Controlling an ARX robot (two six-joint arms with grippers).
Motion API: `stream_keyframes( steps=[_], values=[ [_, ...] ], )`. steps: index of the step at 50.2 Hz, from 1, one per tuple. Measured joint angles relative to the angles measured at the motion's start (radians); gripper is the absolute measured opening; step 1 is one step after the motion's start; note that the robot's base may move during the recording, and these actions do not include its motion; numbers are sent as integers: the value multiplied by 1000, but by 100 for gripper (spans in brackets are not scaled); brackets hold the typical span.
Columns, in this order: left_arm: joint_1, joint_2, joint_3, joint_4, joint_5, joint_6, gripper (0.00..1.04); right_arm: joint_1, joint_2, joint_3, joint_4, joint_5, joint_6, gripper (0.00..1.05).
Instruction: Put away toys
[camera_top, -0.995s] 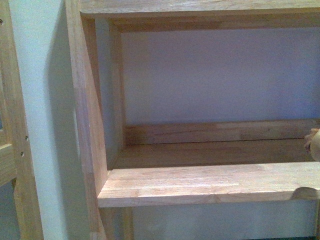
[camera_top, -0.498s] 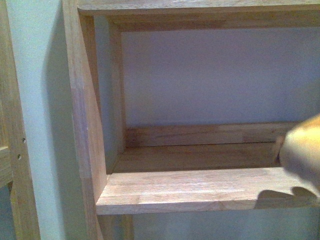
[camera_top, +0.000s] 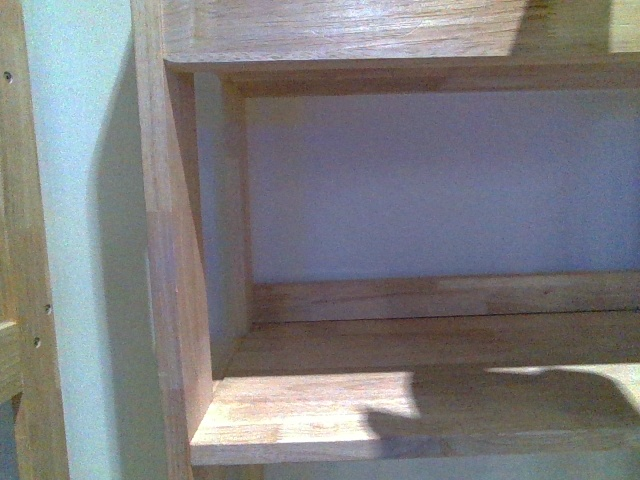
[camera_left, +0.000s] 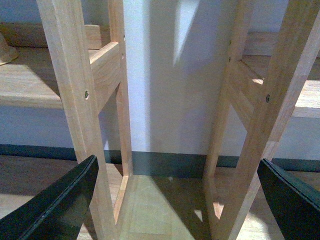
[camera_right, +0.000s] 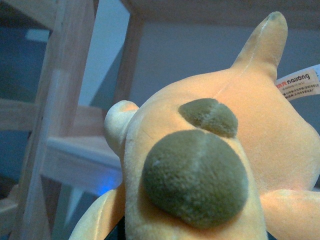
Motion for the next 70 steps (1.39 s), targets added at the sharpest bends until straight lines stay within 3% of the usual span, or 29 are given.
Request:
stream_keyframes(
  steps=[17,27,33,50,70],
  values=[
    [0,0,0,0,0,0,99,98,383,402,76,76,39,17],
    [0,0,0,0,0,0,99,143,572,615,-21,97,85,17],
    [0,0,0,0,0,0,99,142,708,789,-109,92,225,17],
    [0,0,0,0,0,0,99,113,1046,1207,-344,14,555,17],
    [0,0,0,0,0,0,99,241,1266,1495,-532,-108,587,17]
  ],
)
